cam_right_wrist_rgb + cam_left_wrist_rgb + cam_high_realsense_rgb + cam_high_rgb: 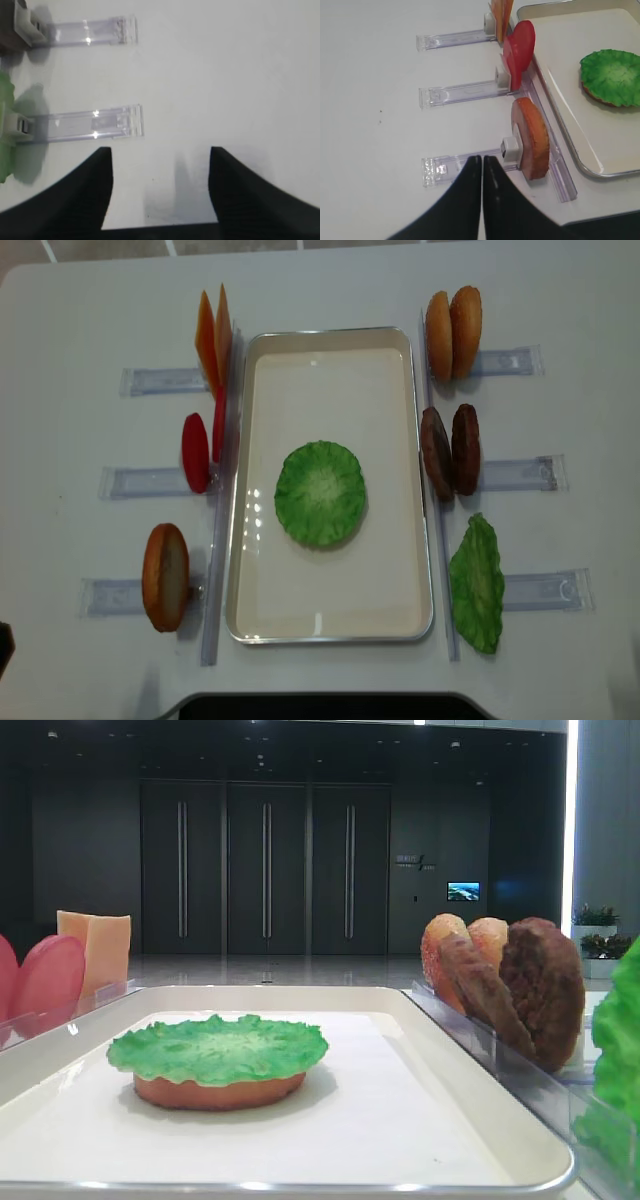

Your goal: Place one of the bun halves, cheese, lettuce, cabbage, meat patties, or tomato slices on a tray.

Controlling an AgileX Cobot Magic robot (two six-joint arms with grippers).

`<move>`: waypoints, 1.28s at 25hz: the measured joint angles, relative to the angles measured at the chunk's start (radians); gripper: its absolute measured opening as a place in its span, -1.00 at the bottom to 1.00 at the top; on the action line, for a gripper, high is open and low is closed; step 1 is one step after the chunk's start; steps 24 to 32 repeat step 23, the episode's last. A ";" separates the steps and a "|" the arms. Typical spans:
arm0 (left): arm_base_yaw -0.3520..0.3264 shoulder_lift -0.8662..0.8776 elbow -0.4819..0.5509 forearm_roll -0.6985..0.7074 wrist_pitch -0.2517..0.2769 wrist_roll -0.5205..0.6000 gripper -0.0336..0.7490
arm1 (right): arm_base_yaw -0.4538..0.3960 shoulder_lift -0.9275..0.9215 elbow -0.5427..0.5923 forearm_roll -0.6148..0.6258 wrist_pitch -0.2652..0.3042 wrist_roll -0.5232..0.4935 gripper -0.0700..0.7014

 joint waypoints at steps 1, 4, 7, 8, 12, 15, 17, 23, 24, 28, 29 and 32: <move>0.000 0.000 0.000 0.000 0.000 0.000 -0.92 | 0.000 -0.039 0.001 0.000 -0.005 -0.011 0.21; 0.000 0.000 0.000 0.000 0.000 0.000 -0.92 | 0.000 -0.141 0.002 0.000 -0.011 -0.021 0.17; 0.000 0.000 0.000 0.000 0.000 0.000 -0.92 | 0.000 -0.238 0.002 0.000 -0.012 -0.030 0.15; 0.000 0.000 0.000 0.000 0.000 0.000 -0.92 | 0.000 -0.271 0.002 0.000 -0.012 -0.033 0.15; 0.000 0.000 0.000 0.000 0.000 0.000 -0.92 | 0.000 -0.328 0.004 0.000 -0.014 -0.036 0.14; 0.000 0.000 0.000 0.000 0.000 0.000 -0.92 | 0.000 -0.330 0.005 0.000 -0.014 -0.044 0.14; 0.000 0.000 0.000 0.000 0.000 0.000 -0.92 | 0.000 -0.332 0.005 0.013 -0.014 -0.050 0.14; 0.000 0.000 0.000 0.000 0.000 0.000 -0.92 | 0.000 -0.332 0.005 0.017 -0.014 -0.053 0.14; 0.000 0.000 0.000 0.000 0.000 0.000 -0.92 | 0.000 -0.332 0.005 0.017 -0.014 -0.053 0.14; 0.000 0.000 0.000 0.000 0.000 0.000 -0.92 | 0.000 -0.332 0.005 0.017 -0.014 -0.053 0.14; 0.000 0.000 0.000 0.000 0.000 0.000 -0.92 | 0.000 -0.332 0.005 0.017 -0.014 -0.053 0.14; 0.000 0.000 0.000 0.000 0.000 0.000 -0.92 | 0.000 -0.332 0.005 0.017 -0.014 -0.053 0.14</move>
